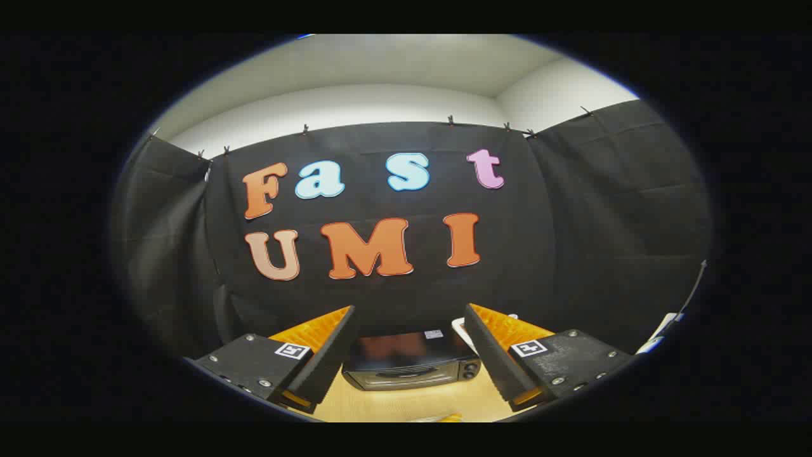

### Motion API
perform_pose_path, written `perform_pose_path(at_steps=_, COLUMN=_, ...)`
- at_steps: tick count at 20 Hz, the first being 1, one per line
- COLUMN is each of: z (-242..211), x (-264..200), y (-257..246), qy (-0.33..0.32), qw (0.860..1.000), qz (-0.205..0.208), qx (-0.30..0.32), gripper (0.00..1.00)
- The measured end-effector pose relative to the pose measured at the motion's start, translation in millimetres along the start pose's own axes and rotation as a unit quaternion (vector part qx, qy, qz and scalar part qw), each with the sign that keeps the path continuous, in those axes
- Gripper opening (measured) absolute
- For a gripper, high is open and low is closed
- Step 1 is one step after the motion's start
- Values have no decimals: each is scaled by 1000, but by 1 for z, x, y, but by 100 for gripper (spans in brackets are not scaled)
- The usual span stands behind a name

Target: Open the toaster oven, put the food inside, and close the toaster oven door.

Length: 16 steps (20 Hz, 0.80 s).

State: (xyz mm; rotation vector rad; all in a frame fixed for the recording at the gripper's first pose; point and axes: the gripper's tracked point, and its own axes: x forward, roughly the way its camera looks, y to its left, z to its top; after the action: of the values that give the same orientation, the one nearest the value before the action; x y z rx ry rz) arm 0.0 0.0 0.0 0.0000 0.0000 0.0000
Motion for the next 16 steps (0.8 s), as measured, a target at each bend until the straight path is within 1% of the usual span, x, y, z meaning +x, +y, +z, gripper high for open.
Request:
perform_pose_path(at_steps=4, z=-3, x=-18, y=6, qy=-4, qw=1000, qz=-6, qx=5, gripper=99)
perform_pose_path(at_steps=7, z=0, x=-23, y=-2, qy=-12, qw=1000, qz=-23, qx=-4, gripper=99)
perform_pose_path(at_steps=10, z=6, x=-20, y=-14, qy=-13, qw=999, qz=-29, qx=-7, gripper=99)
perform_pose_path(at_steps=13, z=16, x=-8, y=-24, qy=-16, qw=1000, qz=-14, qx=-17, gripper=99)
perform_pose_path(at_steps=16, z=20, x=14, y=-40, qy=-16, qw=999, qz=7, qx=-45, gripper=99)
